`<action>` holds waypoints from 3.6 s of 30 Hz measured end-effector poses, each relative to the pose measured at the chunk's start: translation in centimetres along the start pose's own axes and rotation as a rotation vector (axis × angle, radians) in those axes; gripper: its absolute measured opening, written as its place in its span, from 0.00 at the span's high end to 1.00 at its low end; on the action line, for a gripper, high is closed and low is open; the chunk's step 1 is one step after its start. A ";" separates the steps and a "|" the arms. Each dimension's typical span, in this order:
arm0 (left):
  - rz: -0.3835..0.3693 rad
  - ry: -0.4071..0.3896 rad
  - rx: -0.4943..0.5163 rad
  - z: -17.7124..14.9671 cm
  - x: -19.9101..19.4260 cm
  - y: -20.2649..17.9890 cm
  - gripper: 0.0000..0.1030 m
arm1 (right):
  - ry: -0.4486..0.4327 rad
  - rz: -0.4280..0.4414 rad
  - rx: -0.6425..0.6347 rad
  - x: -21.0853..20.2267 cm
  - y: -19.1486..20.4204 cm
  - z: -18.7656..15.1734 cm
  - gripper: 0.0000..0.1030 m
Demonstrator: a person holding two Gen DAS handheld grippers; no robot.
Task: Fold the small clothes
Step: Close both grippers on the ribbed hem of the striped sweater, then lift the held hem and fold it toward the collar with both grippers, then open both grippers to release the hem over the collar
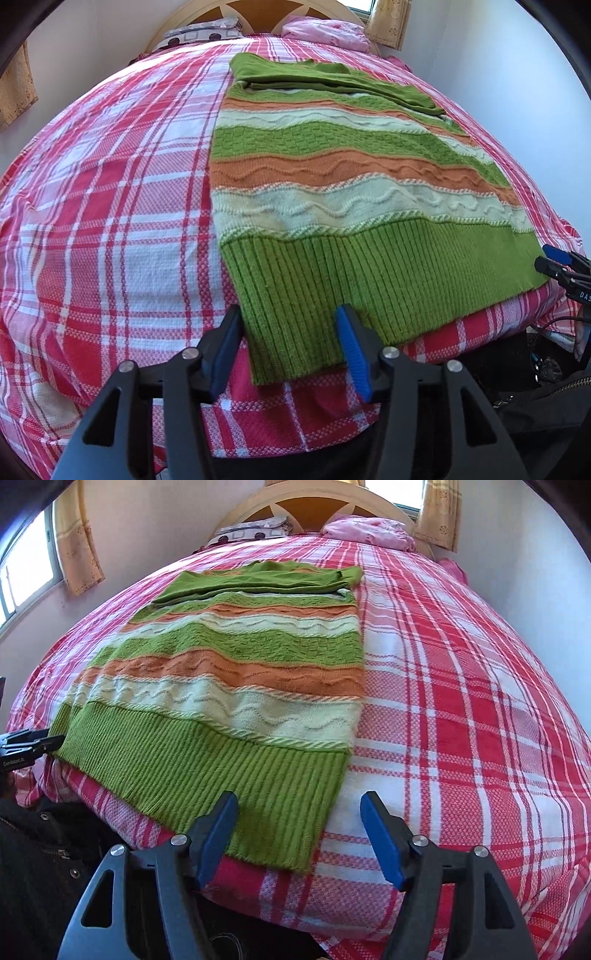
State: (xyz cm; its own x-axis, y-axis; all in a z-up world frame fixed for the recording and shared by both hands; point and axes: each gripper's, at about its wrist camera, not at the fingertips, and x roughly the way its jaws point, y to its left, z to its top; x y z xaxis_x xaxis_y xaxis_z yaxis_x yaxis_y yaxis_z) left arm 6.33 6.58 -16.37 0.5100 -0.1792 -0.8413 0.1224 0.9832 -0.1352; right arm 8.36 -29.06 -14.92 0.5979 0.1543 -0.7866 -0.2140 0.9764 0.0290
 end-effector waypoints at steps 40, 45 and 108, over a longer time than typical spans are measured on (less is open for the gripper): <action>-0.048 -0.199 0.071 3.8 -5.3 -0.4 0.90 | -0.352 0.321 0.136 -6.9 -2.9 1.6 0.95; -0.031 -0.251 0.096 6.1 -6.1 -0.6 0.90 | -0.399 0.314 0.127 -7.4 -3.4 3.5 0.95; 0.059 -0.151 -0.048 35.4 13.5 4.9 0.90 | -0.225 0.159 0.142 17.3 -10.0 37.6 0.96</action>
State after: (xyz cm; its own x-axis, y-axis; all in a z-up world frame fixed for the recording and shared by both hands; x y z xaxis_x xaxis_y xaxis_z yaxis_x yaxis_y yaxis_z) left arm 43.98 7.77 -9.82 0.6375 -0.1208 -0.7609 0.0497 0.9920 -0.1159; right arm 49.86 -30.48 -5.66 0.7251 0.3214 -0.6091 -0.2182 0.9461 0.2395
